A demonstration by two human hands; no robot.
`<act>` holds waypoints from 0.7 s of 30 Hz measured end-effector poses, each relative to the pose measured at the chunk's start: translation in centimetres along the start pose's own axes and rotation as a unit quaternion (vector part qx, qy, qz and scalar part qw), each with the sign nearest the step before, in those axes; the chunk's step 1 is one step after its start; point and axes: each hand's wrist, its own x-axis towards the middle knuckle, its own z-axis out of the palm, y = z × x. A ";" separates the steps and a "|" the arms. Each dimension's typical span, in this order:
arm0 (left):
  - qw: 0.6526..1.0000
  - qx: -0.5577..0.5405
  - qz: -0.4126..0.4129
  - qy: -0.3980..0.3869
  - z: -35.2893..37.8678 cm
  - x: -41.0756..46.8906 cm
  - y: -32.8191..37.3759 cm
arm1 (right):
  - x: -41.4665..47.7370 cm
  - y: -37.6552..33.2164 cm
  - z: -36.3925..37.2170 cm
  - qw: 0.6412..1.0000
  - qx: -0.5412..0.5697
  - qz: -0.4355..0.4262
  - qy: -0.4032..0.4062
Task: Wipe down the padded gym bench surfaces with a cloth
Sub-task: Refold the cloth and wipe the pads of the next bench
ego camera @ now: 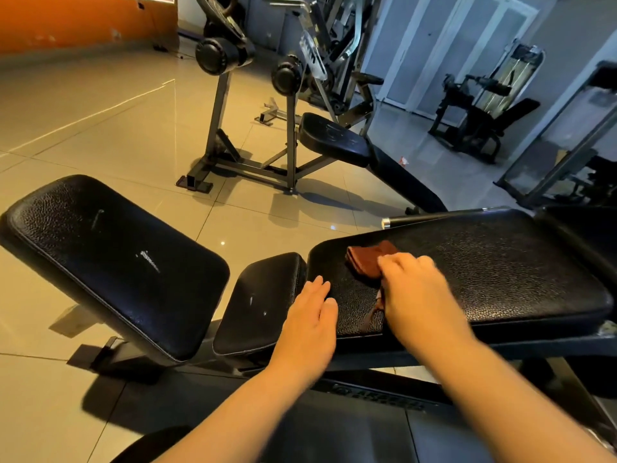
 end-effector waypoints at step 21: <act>0.961 0.273 0.046 -0.012 2.2 2.5 5.4 | -1.0 4.7 -1.1 0.994 0.100 0.046 0.003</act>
